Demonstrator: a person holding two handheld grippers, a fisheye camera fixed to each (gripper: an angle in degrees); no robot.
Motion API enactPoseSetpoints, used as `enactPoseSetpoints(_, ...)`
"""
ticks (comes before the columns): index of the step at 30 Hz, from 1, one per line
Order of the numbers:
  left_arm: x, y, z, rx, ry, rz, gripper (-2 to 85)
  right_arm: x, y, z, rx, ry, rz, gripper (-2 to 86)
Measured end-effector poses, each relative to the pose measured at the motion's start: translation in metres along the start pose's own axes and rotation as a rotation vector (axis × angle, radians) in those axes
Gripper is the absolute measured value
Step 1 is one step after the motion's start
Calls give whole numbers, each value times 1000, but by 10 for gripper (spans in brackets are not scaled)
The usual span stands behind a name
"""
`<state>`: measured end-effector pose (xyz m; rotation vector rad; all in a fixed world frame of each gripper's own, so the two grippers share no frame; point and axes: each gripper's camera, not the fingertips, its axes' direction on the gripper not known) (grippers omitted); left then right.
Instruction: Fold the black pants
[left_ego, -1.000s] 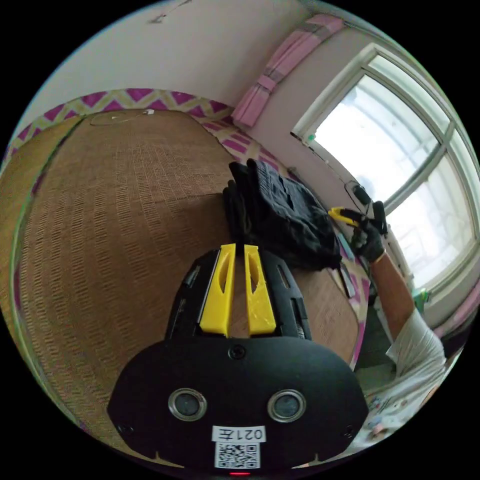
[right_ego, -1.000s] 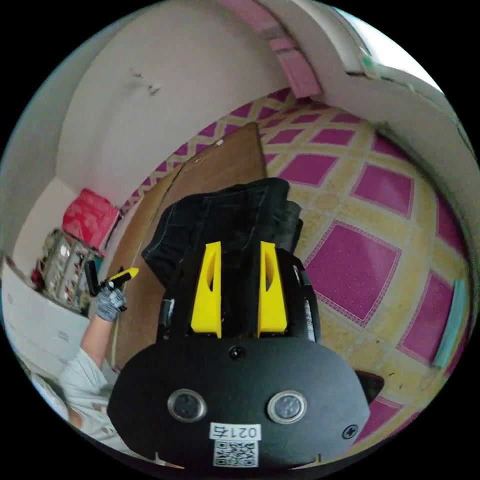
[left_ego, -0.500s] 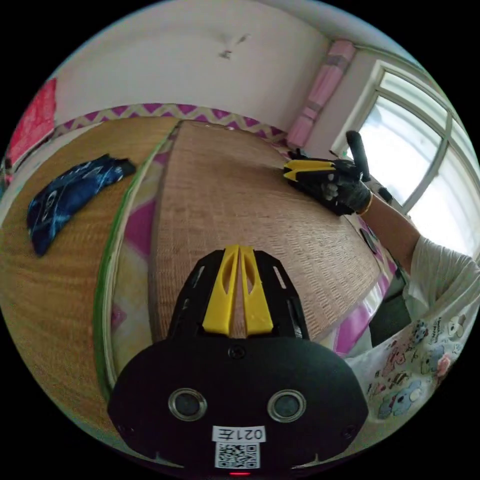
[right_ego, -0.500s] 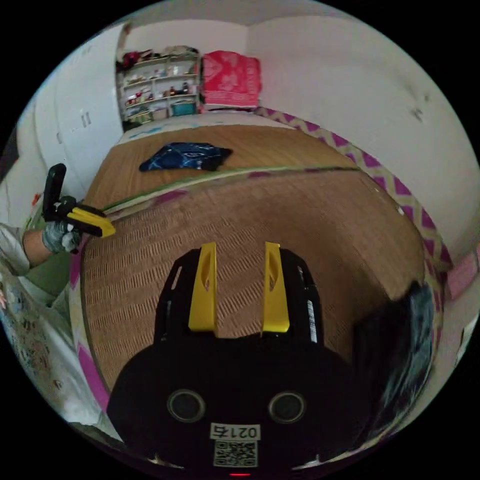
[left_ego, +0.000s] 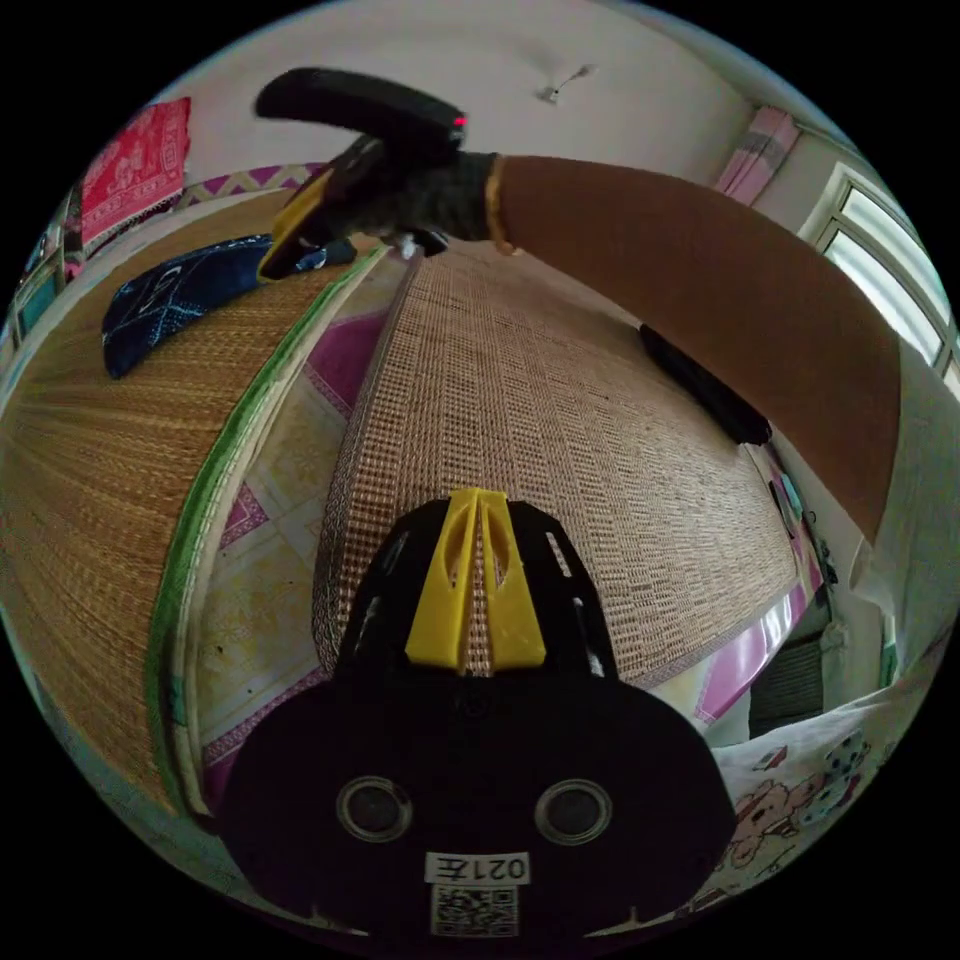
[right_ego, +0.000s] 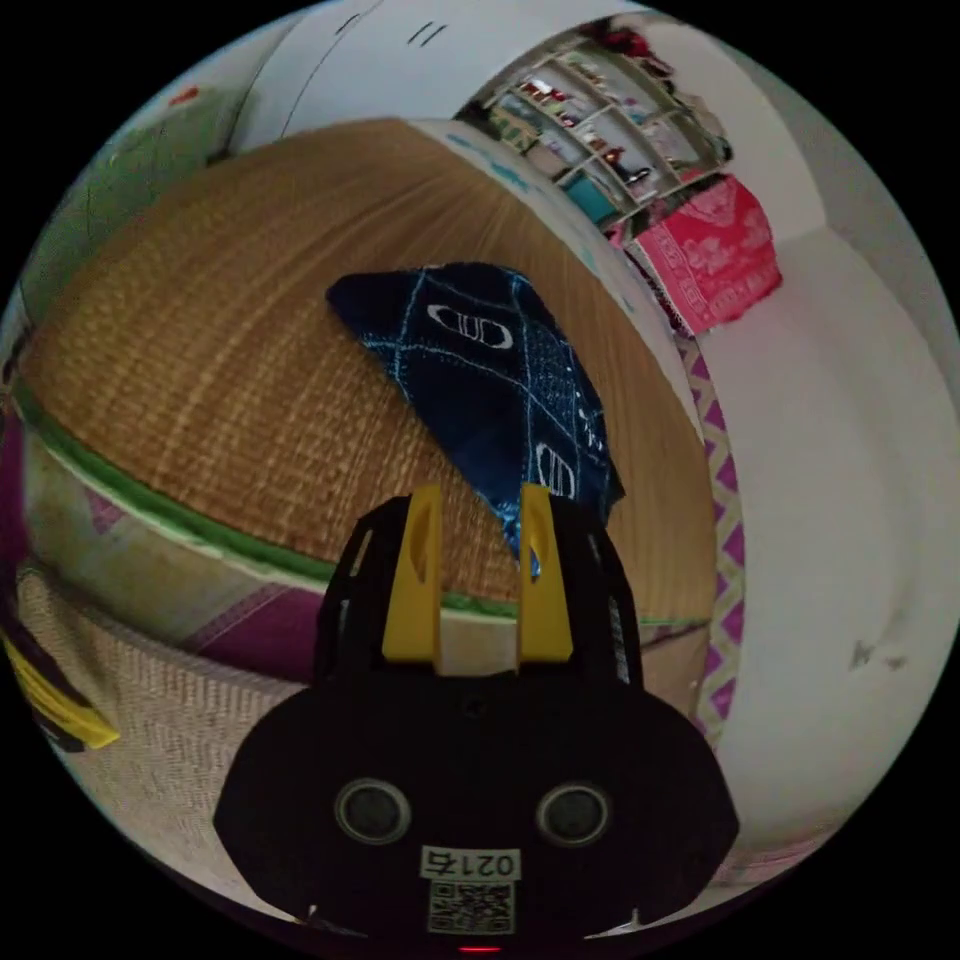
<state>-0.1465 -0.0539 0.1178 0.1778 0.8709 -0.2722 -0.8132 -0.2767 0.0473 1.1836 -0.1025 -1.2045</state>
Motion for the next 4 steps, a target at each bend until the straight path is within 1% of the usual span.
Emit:
enactPoseSetpoints(2,-4,5,-15,30,15,-8,-9,-31,-17,24,-42,57,-98,112)
enactPoseSetpoints(4,-12,9,-31,46,42,-29,-10,-56,-29,36,-24,99,-146,109)
